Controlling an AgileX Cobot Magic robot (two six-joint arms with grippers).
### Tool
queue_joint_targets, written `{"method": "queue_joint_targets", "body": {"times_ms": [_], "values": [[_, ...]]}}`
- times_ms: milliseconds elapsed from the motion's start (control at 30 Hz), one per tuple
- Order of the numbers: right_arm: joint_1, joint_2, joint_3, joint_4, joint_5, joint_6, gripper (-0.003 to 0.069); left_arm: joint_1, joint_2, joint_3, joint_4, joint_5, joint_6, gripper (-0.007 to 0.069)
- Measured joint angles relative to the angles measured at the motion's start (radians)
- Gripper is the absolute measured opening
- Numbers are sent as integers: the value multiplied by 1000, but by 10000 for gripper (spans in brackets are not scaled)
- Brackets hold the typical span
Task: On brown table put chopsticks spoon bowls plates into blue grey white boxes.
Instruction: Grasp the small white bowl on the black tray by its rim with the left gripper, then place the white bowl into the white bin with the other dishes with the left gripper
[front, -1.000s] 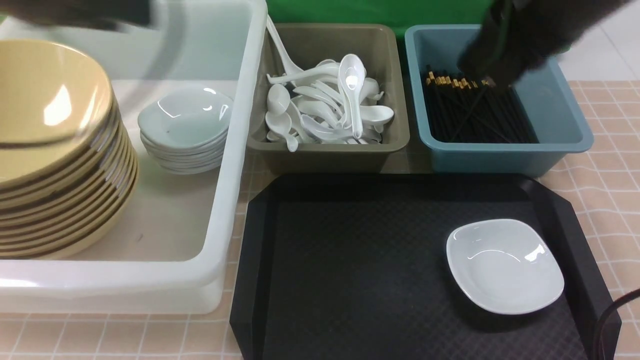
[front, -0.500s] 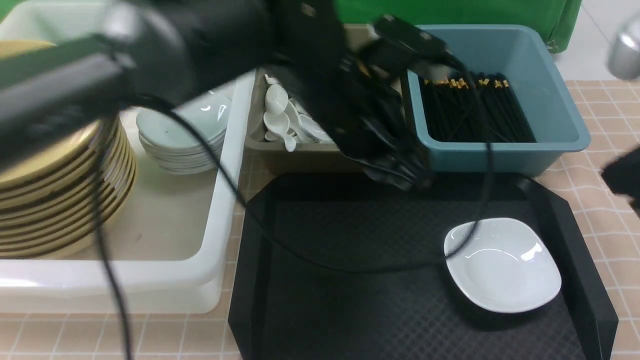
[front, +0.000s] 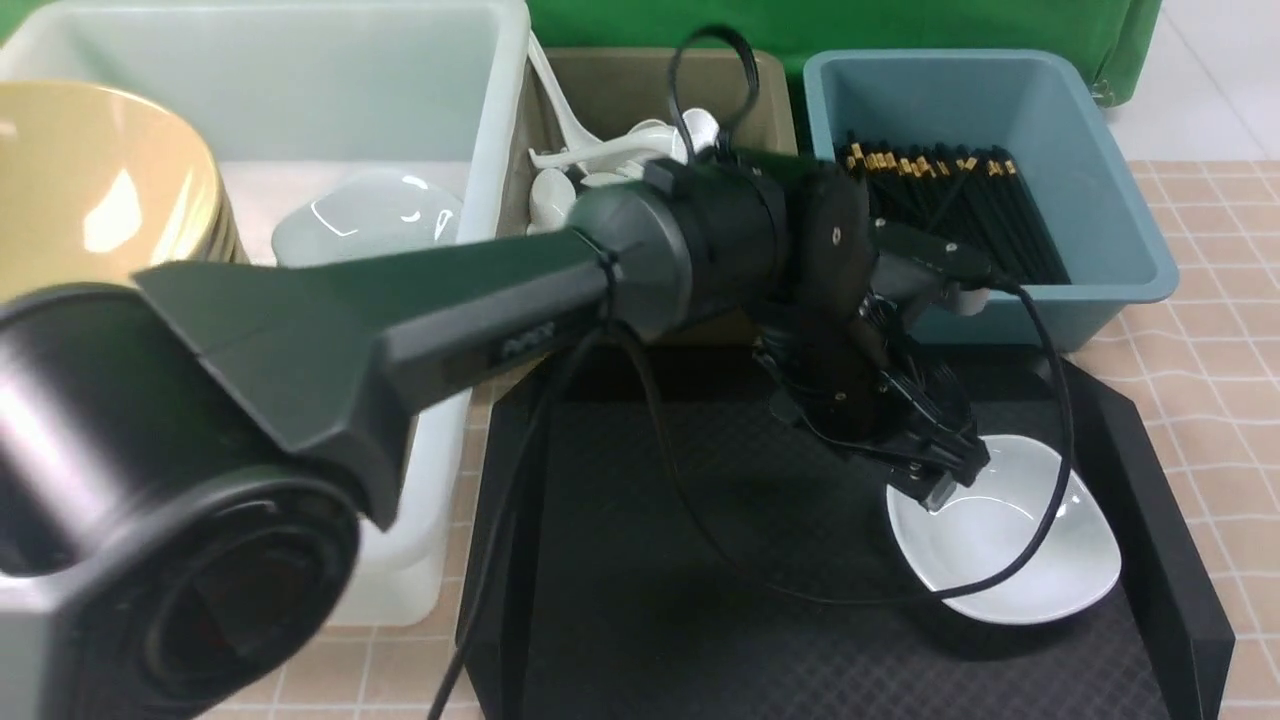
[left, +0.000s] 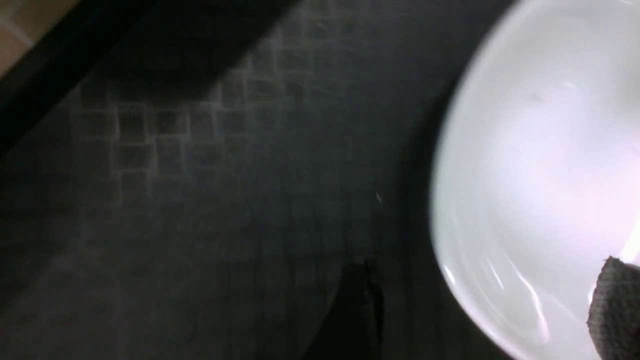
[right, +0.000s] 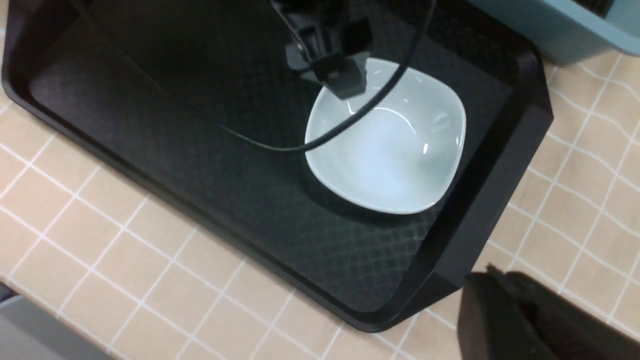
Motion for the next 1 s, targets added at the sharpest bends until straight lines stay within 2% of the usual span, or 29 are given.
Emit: {"method": "queue_joint_targets", "body": {"times_ms": [167, 300, 467, 533, 667, 733, 1000], "values": [[0, -15, 0, -1, 1, 0, 48, 0, 59, -1, -90, -67, -15, 504], [0, -15, 1, -1, 1, 0, 48, 0, 75, -5, -123, -107, -15, 427], [0, -15, 1, -1, 1, 1, 48, 0, 81, -7, -124, -93, -10, 136], [0, -15, 1, -2, 1, 1, 48, 2, 73, -10, -144, -85, 3, 61], [0, -11, 1, -2, -17, 0, 48, 4, 14, -25, -95, -34, 37, 16], [0, 5, -1, 12, -54, -7, 48, 17, -48, -54, -5, 31, 48, 6], [0, 187, -112, 244, -110, -171, 50, 150, -359, -112, 236, 136, 58, 6]]}}
